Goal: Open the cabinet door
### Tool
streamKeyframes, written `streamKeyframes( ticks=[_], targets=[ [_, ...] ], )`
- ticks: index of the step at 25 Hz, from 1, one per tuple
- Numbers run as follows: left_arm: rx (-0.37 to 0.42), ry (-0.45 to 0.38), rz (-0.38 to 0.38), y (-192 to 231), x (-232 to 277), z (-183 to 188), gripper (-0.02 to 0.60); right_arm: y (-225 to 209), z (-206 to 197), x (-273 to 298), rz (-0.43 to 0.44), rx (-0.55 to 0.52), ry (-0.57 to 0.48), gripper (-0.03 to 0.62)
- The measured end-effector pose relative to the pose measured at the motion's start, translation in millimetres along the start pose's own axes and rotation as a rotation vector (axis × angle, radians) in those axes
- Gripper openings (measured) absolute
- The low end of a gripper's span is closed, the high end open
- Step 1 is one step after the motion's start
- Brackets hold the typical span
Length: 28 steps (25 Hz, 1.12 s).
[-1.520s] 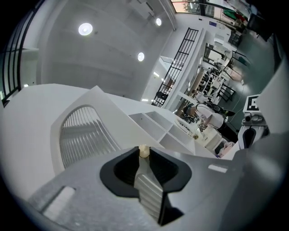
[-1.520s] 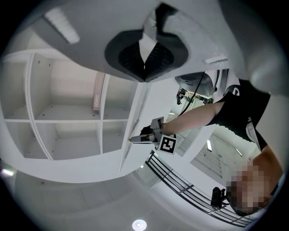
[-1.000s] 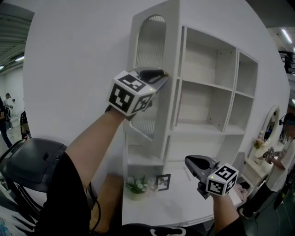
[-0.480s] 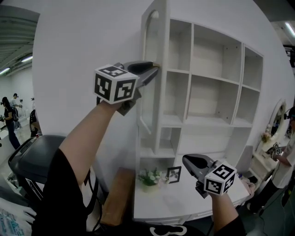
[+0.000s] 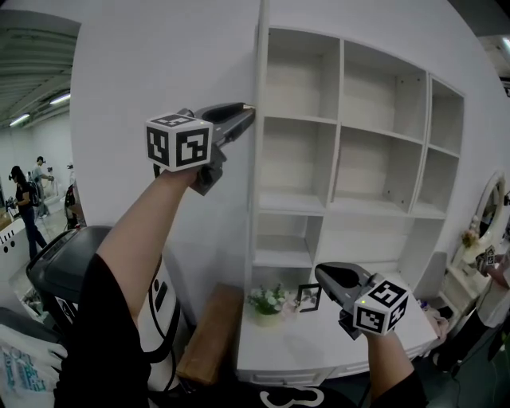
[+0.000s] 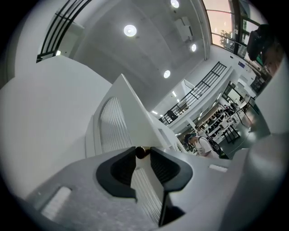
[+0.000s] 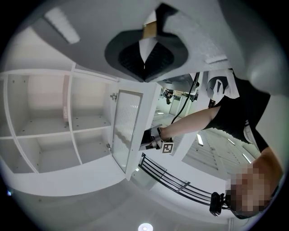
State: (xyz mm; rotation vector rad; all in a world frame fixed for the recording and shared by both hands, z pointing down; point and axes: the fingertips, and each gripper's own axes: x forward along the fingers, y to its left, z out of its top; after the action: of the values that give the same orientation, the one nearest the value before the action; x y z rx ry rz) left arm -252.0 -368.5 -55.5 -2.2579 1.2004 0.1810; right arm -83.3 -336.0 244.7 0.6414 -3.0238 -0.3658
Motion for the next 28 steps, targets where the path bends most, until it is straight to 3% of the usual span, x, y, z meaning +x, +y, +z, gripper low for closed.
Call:
streamKeyframes(
  ticks=[8,12,16,20,23,28],
  targets=[
    [-0.003,0.063,0.126,14,-20,1,0.094,6,-3,-13,0.058,0.025,0.009,0.002],
    [0.007,0.071,0.139,10,-30,6,0.088,17,-3,-23,0.084,0.031,0.013,0.003],
    [-0.005,0.056,0.143,-8,-44,17,0.158,27,-8,-33,0.119,0.054,0.016,0.002],
    [-0.003,0.026,0.142,-50,-64,15,0.173,39,-18,-42,0.143,0.091,0.012,0.002],
    [-0.027,0.041,0.122,-93,-79,0,0.150,47,-20,-51,0.160,0.104,0.005,0.002],
    [-0.099,0.241,0.115,-180,-99,-72,0.109,56,-20,-74,0.163,0.134,-0.028,0.002]
  ],
)
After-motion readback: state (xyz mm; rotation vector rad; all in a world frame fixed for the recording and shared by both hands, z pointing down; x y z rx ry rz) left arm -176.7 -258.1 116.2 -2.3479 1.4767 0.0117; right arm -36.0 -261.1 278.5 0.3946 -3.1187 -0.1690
